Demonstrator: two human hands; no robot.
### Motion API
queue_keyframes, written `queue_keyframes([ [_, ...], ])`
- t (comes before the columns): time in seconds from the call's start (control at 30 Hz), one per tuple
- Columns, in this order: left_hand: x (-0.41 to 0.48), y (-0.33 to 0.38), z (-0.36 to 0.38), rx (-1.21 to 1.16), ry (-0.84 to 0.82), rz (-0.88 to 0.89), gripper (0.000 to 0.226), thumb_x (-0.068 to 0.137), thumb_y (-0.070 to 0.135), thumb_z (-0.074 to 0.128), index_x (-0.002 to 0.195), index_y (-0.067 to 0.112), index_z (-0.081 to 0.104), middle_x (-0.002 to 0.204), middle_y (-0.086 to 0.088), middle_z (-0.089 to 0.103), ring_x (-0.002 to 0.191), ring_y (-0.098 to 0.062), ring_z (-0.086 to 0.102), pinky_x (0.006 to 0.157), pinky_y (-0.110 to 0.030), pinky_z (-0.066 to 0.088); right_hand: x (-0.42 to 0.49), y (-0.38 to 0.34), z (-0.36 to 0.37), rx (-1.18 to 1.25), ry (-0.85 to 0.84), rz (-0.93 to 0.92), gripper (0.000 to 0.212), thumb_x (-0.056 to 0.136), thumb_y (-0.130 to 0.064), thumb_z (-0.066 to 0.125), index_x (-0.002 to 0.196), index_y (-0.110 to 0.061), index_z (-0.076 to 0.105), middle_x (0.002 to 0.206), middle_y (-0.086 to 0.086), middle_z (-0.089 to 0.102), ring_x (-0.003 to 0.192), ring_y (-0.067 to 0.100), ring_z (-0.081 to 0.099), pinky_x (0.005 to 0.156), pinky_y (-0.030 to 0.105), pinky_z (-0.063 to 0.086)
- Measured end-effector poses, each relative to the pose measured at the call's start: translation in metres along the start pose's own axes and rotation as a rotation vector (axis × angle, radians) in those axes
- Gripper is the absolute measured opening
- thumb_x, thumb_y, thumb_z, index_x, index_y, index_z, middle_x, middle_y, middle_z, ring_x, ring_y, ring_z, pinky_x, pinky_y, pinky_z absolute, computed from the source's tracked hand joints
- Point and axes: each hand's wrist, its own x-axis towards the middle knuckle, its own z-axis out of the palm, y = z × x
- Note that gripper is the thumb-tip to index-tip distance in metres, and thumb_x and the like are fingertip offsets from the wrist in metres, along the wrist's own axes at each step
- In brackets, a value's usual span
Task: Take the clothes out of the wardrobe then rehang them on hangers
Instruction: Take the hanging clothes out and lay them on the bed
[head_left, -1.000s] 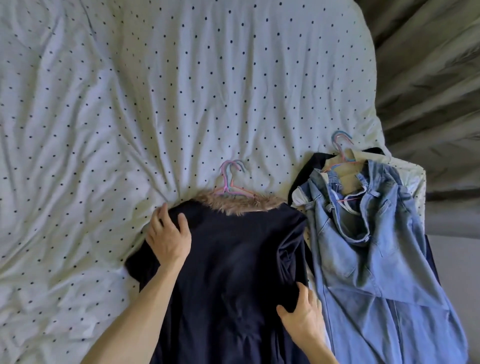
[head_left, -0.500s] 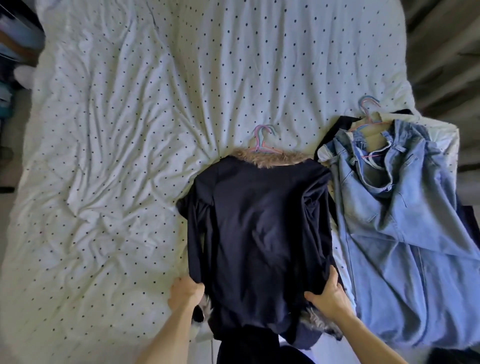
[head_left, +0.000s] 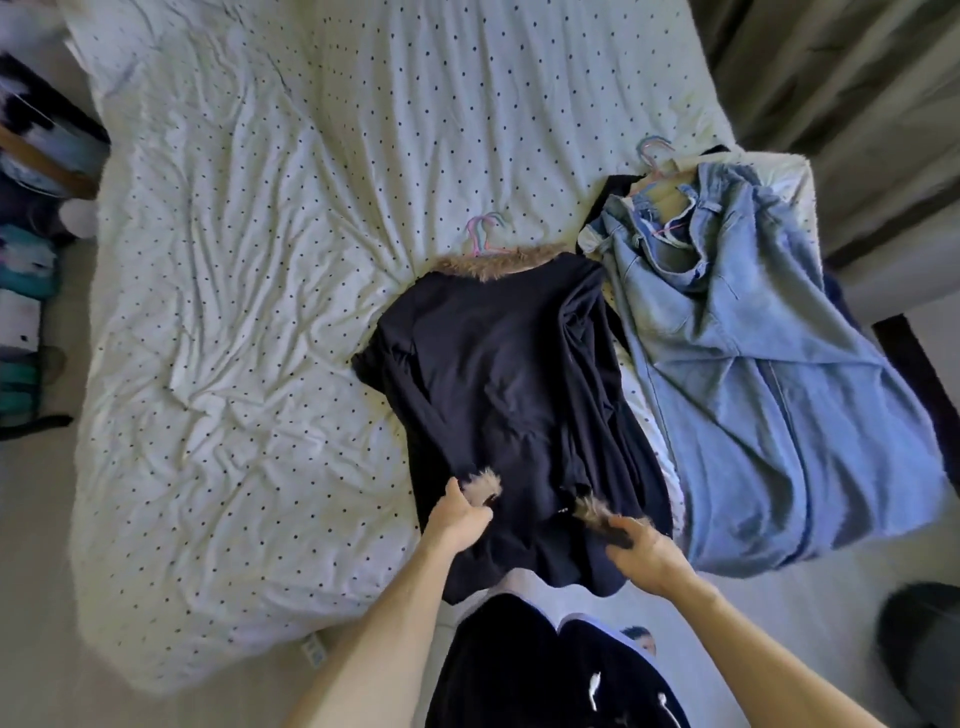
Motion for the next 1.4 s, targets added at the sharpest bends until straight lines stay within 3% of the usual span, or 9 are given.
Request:
queue_keyframes([
  [0.13,-0.016,0.02,0.016,0.468,0.056,0.126,0.067,0.093,0.032,0.047,0.155,0.017,0.026,0.162,-0.007,0.018,0.144,-0.03,0.028,0.114,-0.045,0.031,-0.035,-0.003,-0.007,0.166,0.138,-0.064,0.041,0.096,-0.03,0.051,0.136,-0.037,0.054,0.12,0.001,0.068,0.097,0.021,0.064,0.073,0.026,0.04],
  [0.23,-0.035,0.056,0.023,0.7,0.146,0.312,0.068,0.094,0.03,0.045,0.157,0.02,0.02,0.166,-0.005,-0.001,0.149,-0.027,0.015,0.117,-0.048,0.023,-0.074,0.007,-0.02,0.328,0.296,-0.1,0.032,0.099,-0.033,0.049,0.127,-0.041,0.061,0.096,-0.011,0.072,0.077,0.006,0.06,0.066,0.02,0.041],
  [0.37,-0.08,0.12,0.048,0.873,0.124,0.596,0.064,0.097,0.032,0.043,0.157,0.022,0.022,0.167,-0.005,0.004,0.152,-0.025,0.007,0.122,-0.05,0.014,-0.149,0.043,-0.029,0.467,0.628,-0.111,0.03,0.097,-0.033,0.057,0.125,-0.035,0.065,0.121,-0.012,0.068,0.111,0.014,0.062,0.081,0.023,0.039],
  [0.53,-0.177,0.184,0.118,1.045,0.113,1.079,0.06,0.1,0.037,0.043,0.156,0.025,0.028,0.164,-0.004,0.02,0.151,-0.024,0.014,0.121,-0.051,0.016,-0.257,0.12,-0.017,0.36,1.113,-0.076,0.029,0.091,-0.018,0.069,0.119,-0.026,0.071,0.131,-0.005,0.064,0.128,0.021,0.054,0.109,0.03,0.037],
  [0.77,-0.346,0.176,0.26,1.29,0.086,1.772,0.059,0.096,0.04,0.049,0.153,0.035,0.032,0.162,0.004,0.026,0.15,-0.016,0.019,0.12,-0.043,0.017,-0.409,0.229,0.064,0.34,1.596,0.298,0.031,0.088,-0.017,0.072,0.118,-0.023,0.073,0.13,-0.002,0.066,0.131,0.024,0.052,0.106,0.046,0.046],
  [0.9,-0.438,0.14,0.332,1.343,0.005,2.118,0.058,0.096,0.042,0.048,0.152,0.041,0.032,0.162,0.009,0.027,0.15,-0.015,0.021,0.12,-0.04,0.02,-0.482,0.268,0.127,0.411,1.718,0.599,0.031,0.092,-0.028,0.056,0.117,-0.025,0.074,0.129,-0.002,0.067,0.131,0.025,0.053,0.102,0.049,0.049],
  [1.07,-0.535,0.089,0.407,1.313,-0.242,2.437,0.056,0.096,0.042,0.049,0.15,0.041,0.035,0.16,0.013,0.03,0.148,-0.012,0.023,0.121,-0.031,0.017,-0.554,0.294,0.203,0.48,1.797,0.917,0.036,0.094,-0.035,0.049,0.12,-0.026,0.072,0.129,-0.004,0.067,0.13,0.023,0.053,0.102,0.046,0.048],
  [1.23,-0.607,0.036,0.473,1.29,-0.509,2.603,0.055,0.099,0.046,0.046,0.152,0.043,0.031,0.16,0.013,0.029,0.147,-0.012,0.025,0.122,-0.032,0.017,-0.606,0.3,0.261,0.535,1.81,1.212,0.035,0.095,-0.032,0.051,0.122,-0.024,0.072,0.128,-0.005,0.067,0.131,0.021,0.053,0.107,0.042,0.045],
  [1.4,-0.653,-0.013,0.527,1.333,-0.778,2.65,0.056,0.098,0.043,0.047,0.152,0.044,0.029,0.16,0.017,0.027,0.145,-0.011,0.027,0.119,-0.028,0.019,-0.651,0.301,0.299,0.596,1.762,1.455,0.031,0.099,-0.029,0.057,0.129,-0.028,0.067,0.136,-0.01,0.061,0.138,0.014,0.043,0.114,0.033,0.034],
])
